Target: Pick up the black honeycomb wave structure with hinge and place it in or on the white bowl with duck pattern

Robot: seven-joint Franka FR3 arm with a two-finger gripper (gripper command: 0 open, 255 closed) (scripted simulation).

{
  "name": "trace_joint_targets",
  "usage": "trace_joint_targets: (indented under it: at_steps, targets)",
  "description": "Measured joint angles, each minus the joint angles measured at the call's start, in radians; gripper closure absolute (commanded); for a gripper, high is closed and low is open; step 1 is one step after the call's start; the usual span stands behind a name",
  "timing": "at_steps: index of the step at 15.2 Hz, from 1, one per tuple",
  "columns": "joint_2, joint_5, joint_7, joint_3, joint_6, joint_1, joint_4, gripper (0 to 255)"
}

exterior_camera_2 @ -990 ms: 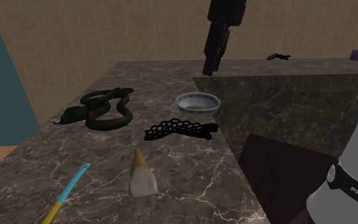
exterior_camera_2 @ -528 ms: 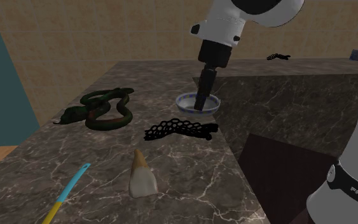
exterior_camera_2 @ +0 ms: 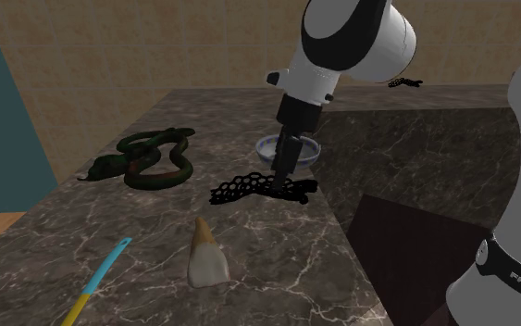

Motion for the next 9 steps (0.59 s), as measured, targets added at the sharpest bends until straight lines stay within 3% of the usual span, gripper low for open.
trace_joint_targets:
  at_steps: [3, 9]
  targets:
    - [0.061, 0.092, -0.069, -0.061, 0.052, 0.09, 0.007, 0]
    - [0.076, 0.118, -0.086, -0.076, 0.064, 0.114, 0.011, 0]
